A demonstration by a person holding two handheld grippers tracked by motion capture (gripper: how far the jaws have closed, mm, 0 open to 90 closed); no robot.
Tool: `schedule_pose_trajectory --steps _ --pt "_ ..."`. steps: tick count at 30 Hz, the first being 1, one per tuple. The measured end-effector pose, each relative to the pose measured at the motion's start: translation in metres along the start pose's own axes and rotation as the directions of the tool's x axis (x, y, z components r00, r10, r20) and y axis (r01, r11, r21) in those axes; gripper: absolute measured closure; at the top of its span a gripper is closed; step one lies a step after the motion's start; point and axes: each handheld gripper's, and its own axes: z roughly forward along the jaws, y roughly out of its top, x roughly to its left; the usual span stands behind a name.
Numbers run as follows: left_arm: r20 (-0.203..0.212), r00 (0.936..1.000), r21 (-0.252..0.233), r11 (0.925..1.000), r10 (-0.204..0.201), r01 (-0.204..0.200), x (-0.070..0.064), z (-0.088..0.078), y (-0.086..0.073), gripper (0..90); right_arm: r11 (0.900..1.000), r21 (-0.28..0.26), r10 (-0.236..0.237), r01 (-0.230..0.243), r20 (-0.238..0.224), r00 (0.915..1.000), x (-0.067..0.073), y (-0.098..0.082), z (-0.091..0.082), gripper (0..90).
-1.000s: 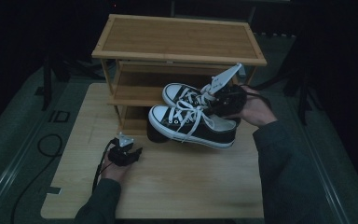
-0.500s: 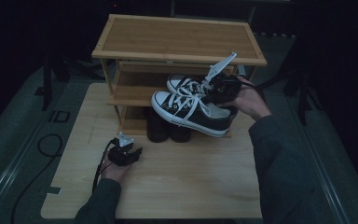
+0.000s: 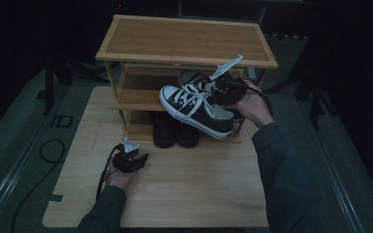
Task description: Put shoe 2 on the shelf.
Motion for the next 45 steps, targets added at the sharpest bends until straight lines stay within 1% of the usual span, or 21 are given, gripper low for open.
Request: schedule_pose_trajectory --steps 1,2,5,13,15,18,21,25,26,29,30,32,34,35,37,38,39,41,43,44,45 --pt "0.0 1.0 0.0 1.0 0.0 0.0 0.0 0.0 0.0 53.7 1.0 -0.001 0.015 -0.015 0.007 0.9999 0.0 0.0 0.0 85.4" --pt "0.0 1.0 0.001 1.0 0.001 -0.001 0.0 0.0 0.0 53.7 1.0 -0.003 0.02 -0.02 0.026 0.9994 0.001 0.0 0.0 85.4" --pt "0.0 1.0 0.001 1.0 0.001 -0.001 0.0 0.0 0.0 53.7 1.0 0.002 0.028 -0.029 0.057 0.998 0.003 0.0 0.001 85.3" --pt "0.0 1.0 0.001 1.0 0.0 0.0 0.0 0.0 0.0 53.7 0.997 -0.023 0.077 -0.075 0.088 0.9931 0.006 -0.004 0.001 85.3" --pt "0.0 1.0 0.001 1.0 0.0 0.0 0.0 0.0 0.0 53.7 0.996 -0.028 0.088 -0.085 0.111 0.9899 0.008 -0.005 0.0 85.3" --pt "0.0 1.0 0.001 1.0 0.0 0.0 0.0 0.0 0.0 53.7 0.993 -0.044 0.116 -0.111 0.151 0.9818 0.013 -0.006 -0.002 85.3" --pt "0.0 1.0 0.0 1.0 0.0 0.0 0.0 0.0 0.0 53.7 0.991 -0.056 0.131 -0.123 0.174 0.976 0.015 -0.007 -0.004 85.2" --pt "-0.001 1.0 0.0 1.0 0.0 0.0 0.0 0.0 0.0 53.7 0.981 -0.069 0.192 -0.182 0.188 0.9633 0.015 -0.008 -0.007 85.0" --pt "-0.001 1.0 -0.001 1.0 -0.002 0.002 0.0 0.0 0.0 53.7 0.975 -0.079 0.22 -0.209 0.191 0.9565 0.015 -0.009 -0.008 85.0" --pt "0.0 1.0 -0.001 1.0 -0.002 0.002 0.0 0.0 0.0 53.7 0.962 -0.103 0.268 -0.252 0.201 0.9423 0.015 -0.009 -0.008 84.9" --pt "-0.001 1.0 -0.001 1.0 -0.002 0.002 0.0 0.0 0.0 53.7 0.959 -0.105 0.279 -0.262 0.212 0.9365 0.016 -0.009 -0.008 84.8" --pt "0.0 1.0 -0.001 1.0 -0.001 0.001 0.0 0.0 0.0 53.7 0.96 -0.103 0.279 -0.262 0.245 0.9284 0.018 -0.008 -0.005 84.7" --pt "0.0 1.0 -0.001 1.0 -0.002 0.002 0.0 0.0 0.0 53.7 0.959 -0.084 0.285 -0.272 0.264 0.9215 0.019 -0.007 0.0 83.9" --pt "0.0 1.0 -0.001 1.0 -0.001 0.001 0.0 0.0 0.0 53.7 0.957 -0.079 0.289 -0.278 0.277 0.9166 0.019 -0.007 0.002 80.9" --pt "-0.001 1.0 0.0 1.0 -0.001 0.001 0.0 0.0 0.0 53.7 0.95 -0.085 0.313 -0.302 0.292 0.9037 0.019 -0.007 0.002 78.2" --pt "-0.001 1.0 0.0 1.0 -0.001 0.001 0.0 0.0 0.0 53.7 0.948 -0.083 0.317 -0.306 0.298 0.9005 0.018 -0.007 0.002 75.8" --pt "-0.001 1.0 0.0 1.0 -0.001 0.001 0.0 0.0 0.0 53.7 0.95 -0.078 0.312 -0.303 0.307 0.8993 0.018 -0.006 0.002 72.1" --pt "-0.001 1.0 0.0 1.0 -0.001 0.001 0.0 0.0 0.0 53.7 0.955 -0.067 0.295 -0.289 0.308 0.9043 0.018 -0.006 0.001 65.9" --pt "0.0 1.0 -0.001 1.0 -0.002 0.002 0.0 0.0 0.0 53.7 0.964 -0.048 0.264 -0.263 0.327 0.9072 0.02 -0.004 0.001 61.0" --pt "-0.001 1.0 0.0 1.0 -0.001 0.001 0.0 0.0 0.0 53.7 0.966 -0.043 0.254 -0.255 0.336 0.9068 0.021 -0.004 -0.001 58.9" --pt "-0.001 1.0 -0.001 1.0 -0.001 0.001 0.0 0.0 0.0 53.7 0.969 -0.042 0.244 -0.244 0.338 0.9088 0.02 -0.004 -0.003 55.8"
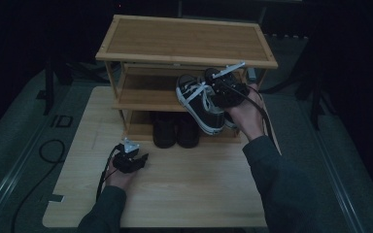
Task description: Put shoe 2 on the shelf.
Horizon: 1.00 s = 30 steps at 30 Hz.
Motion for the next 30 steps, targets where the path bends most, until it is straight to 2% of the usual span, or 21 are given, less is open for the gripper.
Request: schedule_pose_trajectory --steps 7,12,16,24,28,30 --pt "0.0 1.0 0.0 1.0 0.0 0.0 0.0 0.0 0.0 53.7 0.998 -0.021 -0.052 0.051 -0.074 0.9959 -0.011 -0.004 -0.009 54.0" --pt "0.001 1.0 0.001 1.0 0.001 -0.001 0.0 0.0 0.0 53.4 0.996 -0.038 -0.082 0.079 -0.098 0.9918 -0.014 -0.007 -0.014 54.0" --pt "0.003 1.0 0.001 1.0 0.003 -0.003 0.0 0.0 0.0 52.9 0.996 -0.044 -0.087 0.083 -0.109 0.9902 -0.016 -0.008 -0.016 53.9" --pt "0.006 1.0 0.003 1.0 0.007 -0.007 0.0 0.0 0.0 51.5 0.996 -0.063 -0.067 0.06 -0.124 0.9899 -0.018 -0.012 -0.016 51.4" --pt "0.009 0.9999 0.003 0.9999 0.01 -0.01 0.0 0.0 0.0 50.4 0.992 -0.111 -0.068 0.054 -0.132 0.9889 -0.021 -0.013 -0.028 52.7" --pt "0.011 0.9999 0.003 1.0 0.009 -0.009 0.0 0.0 0.0 50.1 0.992 -0.111 -0.078 0.063 -0.134 0.988 -0.023 -0.012 -0.032 53.9"
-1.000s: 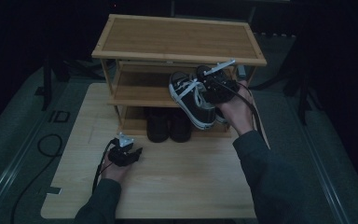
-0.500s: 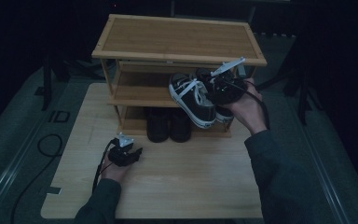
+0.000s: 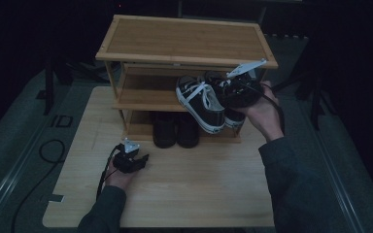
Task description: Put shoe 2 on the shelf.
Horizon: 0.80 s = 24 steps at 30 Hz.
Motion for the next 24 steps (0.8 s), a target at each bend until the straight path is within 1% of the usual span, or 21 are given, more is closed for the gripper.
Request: schedule_pose_trajectory --steps 3,6,7,9,12,14,18,20,22,24 --pt "0.007 0.9999 -0.002 1.0 -0.009 0.009 0.001 0.0 0.0 50.1 1.0 0.004 -0.009 0.009 -0.023 0.9997 -0.001 -0.001 -0.002 58.0" --pt "0.016 0.9993 -0.007 0.9994 -0.032 0.032 0.003 0.0 0.0 51.3 1.0 -0.005 -0.03 0.03 -0.034 0.999 -0.001 -0.002 -0.004 64.2" --pt "0.015 0.9993 -0.006 0.9994 -0.034 0.034 0.004 0.0 0.0 52.3 0.999 -0.012 -0.036 0.035 -0.038 0.9986 0.0 -0.002 -0.005 68.2" --pt "-0.001 0.9993 -0.003 0.9993 -0.038 0.038 0.003 -0.001 0.0 53.9 0.998 -0.022 -0.066 0.065 -0.038 0.9971 0.002 -0.002 -0.006 74.7" --pt "-0.004 0.9985 0.008 0.9984 -0.055 0.055 0.004 -0.001 0.002 56.2 0.996 -0.028 -0.084 0.083 -0.052 0.9951 0.004 -0.002 -0.008 80.8" --pt "-0.003 0.9986 0.018 0.9985 -0.052 0.052 0.004 -0.003 0.004 56.3 0.995 -0.027 -0.095 0.094 -0.051 0.9942 0.004 -0.003 -0.009 83.3" --pt "0.03 0.9981 0.043 0.9977 -0.053 0.052 0.004 -0.008 0.014 57.1 0.994 -0.046 -0.099 0.096 -0.074 0.9924 0.003 -0.004 -0.013 89.3" --pt "0.044 0.9977 0.031 0.9983 -0.052 0.05 0.002 -0.012 0.021 58.2 0.994 -0.051 -0.099 0.095 -0.086 0.9913 0.004 -0.005 -0.014 89.6" --pt "0.065 0.9973 0.028 0.9991 -0.034 0.033 0.001 -0.016 0.029 59.8 0.993 -0.051 -0.107 0.102 -0.088 0.9904 0.004 -0.007 -0.015 89.6" --pt "0.076 0.9969 0.014 0.9997 -0.022 0.021 -0.001 -0.02 0.036 62.5 0.994 -0.055 -0.104 0.099 -0.097 0.9899 0.004 -0.008 -0.017 89.6"
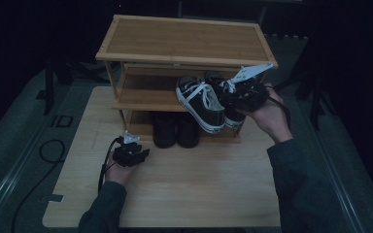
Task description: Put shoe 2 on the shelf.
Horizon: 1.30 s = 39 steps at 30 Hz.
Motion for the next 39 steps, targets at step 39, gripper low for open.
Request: schedule_pose_trajectory --steps 39 --pt "0.062 0.9874 -0.125 0.9826 0.146 -0.137 -0.016 -0.047 0.117 90.0 0.997 -0.062 -0.051 0.046 -0.077 0.9957 0.025 -0.039 -0.027 89.0"
